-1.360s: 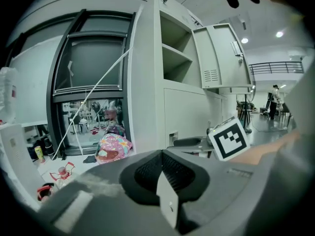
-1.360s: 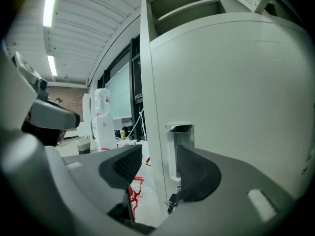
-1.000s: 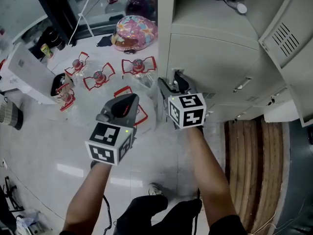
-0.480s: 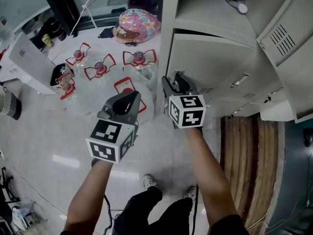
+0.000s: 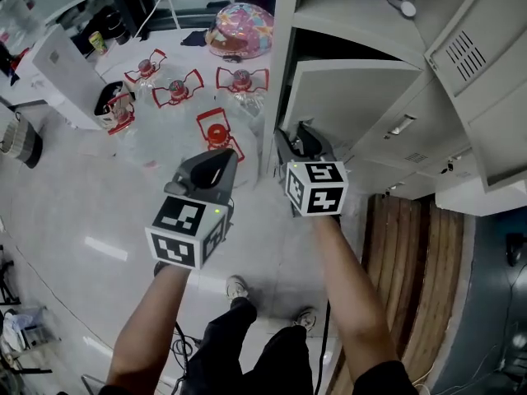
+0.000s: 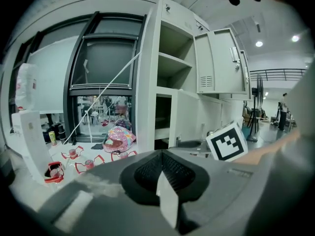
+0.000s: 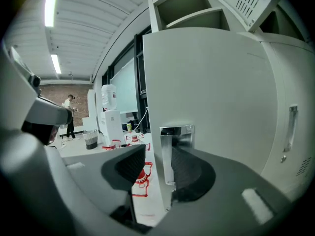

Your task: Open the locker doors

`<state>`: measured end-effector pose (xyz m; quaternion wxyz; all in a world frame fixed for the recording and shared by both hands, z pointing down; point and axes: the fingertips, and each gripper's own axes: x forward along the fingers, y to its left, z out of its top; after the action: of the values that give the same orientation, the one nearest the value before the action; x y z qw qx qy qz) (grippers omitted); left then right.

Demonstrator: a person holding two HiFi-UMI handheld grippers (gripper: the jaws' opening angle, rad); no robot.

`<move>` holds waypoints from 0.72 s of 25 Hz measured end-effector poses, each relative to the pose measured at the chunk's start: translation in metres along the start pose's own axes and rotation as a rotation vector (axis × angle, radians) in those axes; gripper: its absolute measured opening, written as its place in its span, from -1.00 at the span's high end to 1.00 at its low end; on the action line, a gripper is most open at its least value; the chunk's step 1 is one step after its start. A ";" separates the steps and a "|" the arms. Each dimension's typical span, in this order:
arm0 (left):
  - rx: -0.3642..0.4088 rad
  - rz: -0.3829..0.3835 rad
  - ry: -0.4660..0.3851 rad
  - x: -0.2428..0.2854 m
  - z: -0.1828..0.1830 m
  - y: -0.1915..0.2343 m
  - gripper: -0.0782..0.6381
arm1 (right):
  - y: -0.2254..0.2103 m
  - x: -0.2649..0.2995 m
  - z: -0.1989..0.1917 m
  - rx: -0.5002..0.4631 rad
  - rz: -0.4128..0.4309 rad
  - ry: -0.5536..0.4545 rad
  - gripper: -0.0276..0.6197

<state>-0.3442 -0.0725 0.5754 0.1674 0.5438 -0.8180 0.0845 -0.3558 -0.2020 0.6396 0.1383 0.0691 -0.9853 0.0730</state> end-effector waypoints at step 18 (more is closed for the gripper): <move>-0.029 0.059 -0.014 -0.035 -0.009 -0.098 0.77 | -0.006 -0.099 -0.026 -0.040 0.095 0.020 0.44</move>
<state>-0.2404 -0.0785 0.5666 0.1670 0.5174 -0.8361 0.0736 -0.2533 -0.1919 0.6373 0.1461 0.0190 -0.9872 0.0604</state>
